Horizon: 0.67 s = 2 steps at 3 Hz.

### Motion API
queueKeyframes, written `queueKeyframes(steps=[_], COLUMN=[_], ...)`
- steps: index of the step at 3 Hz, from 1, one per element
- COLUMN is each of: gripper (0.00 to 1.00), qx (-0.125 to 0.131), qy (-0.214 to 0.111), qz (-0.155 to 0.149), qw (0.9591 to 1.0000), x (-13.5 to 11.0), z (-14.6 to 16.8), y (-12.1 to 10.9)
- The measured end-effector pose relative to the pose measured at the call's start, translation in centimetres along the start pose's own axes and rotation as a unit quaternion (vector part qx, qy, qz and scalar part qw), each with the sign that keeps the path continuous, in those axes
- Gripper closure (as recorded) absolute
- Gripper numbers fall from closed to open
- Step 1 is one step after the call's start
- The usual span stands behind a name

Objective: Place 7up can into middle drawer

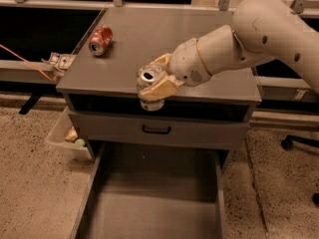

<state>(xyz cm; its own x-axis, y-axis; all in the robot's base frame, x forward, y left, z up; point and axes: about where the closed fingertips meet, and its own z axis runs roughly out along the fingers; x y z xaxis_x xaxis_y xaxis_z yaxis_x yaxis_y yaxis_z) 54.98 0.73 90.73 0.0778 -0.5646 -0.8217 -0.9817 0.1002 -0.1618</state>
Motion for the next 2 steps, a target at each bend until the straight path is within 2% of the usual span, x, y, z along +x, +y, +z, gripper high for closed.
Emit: queueKeyframes(steps=[1,2], gripper=[1.0,1.0], qx=[-0.001,-0.004], qy=[-0.002,0.003], qz=[-0.007,0.007], qw=[1.0,1.0], x=[0.0,2.0], z=[-0.2,0.7], y=[3.2,5.4])
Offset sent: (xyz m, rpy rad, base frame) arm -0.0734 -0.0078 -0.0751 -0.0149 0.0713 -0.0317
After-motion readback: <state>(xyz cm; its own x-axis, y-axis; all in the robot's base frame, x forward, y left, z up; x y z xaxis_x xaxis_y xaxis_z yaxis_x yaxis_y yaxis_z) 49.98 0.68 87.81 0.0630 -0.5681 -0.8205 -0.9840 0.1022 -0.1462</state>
